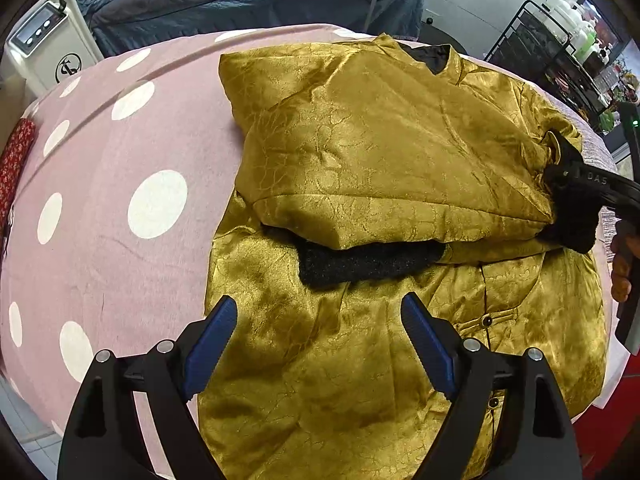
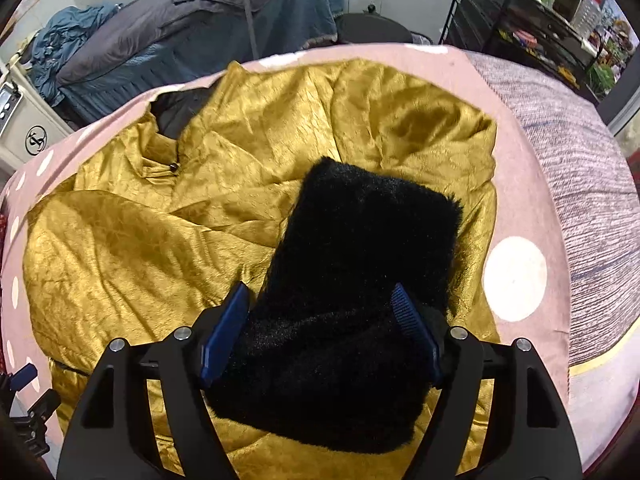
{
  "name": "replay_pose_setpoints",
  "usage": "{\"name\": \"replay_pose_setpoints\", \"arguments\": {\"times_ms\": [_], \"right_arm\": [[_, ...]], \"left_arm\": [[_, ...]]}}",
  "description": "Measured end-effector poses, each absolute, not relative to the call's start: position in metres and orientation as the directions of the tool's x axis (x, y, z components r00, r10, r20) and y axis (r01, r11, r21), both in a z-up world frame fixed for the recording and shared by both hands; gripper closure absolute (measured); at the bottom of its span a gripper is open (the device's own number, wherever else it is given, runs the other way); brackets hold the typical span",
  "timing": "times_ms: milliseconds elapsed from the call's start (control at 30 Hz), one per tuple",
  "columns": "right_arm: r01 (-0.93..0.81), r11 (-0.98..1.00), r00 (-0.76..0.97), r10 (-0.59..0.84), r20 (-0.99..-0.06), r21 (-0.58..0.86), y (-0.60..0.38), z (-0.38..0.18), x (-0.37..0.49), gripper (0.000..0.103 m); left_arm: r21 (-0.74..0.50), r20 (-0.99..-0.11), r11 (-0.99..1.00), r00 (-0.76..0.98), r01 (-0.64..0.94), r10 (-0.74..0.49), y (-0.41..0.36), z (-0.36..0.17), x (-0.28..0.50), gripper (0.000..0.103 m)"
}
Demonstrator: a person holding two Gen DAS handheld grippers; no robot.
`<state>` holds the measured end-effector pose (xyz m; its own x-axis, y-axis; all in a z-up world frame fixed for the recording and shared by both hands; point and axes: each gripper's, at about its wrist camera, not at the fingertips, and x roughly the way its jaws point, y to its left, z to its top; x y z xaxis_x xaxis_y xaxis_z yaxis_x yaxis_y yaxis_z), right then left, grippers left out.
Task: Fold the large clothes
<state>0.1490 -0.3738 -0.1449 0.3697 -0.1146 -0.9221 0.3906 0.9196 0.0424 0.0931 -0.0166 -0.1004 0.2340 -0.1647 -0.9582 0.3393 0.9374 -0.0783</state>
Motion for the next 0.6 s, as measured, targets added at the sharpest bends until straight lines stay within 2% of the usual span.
{"name": "replay_pose_setpoints", "arguments": {"times_ms": [167, 433, 600], "right_arm": [[0.364, 0.930, 0.404, -0.111, -0.908, 0.049, -0.370, -0.130, 0.125, 0.029], [0.464, 0.875, 0.373, -0.055, -0.926, 0.135, -0.404, -0.137, 0.070, 0.029], [0.489, 0.866, 0.355, -0.086, -0.931, 0.107, -0.414, -0.135, 0.038, 0.029]], "left_arm": [[-0.066, -0.963, 0.943, 0.226, 0.327, -0.146, -0.005, -0.104, 0.087, 0.018], [-0.034, -0.972, 0.946, 0.208, 0.324, -0.106, 0.017, -0.110, 0.077, 0.014], [-0.024, -0.981, 0.949, 0.178, 0.315, -0.083, 0.034, -0.116, 0.067, 0.014]]}}
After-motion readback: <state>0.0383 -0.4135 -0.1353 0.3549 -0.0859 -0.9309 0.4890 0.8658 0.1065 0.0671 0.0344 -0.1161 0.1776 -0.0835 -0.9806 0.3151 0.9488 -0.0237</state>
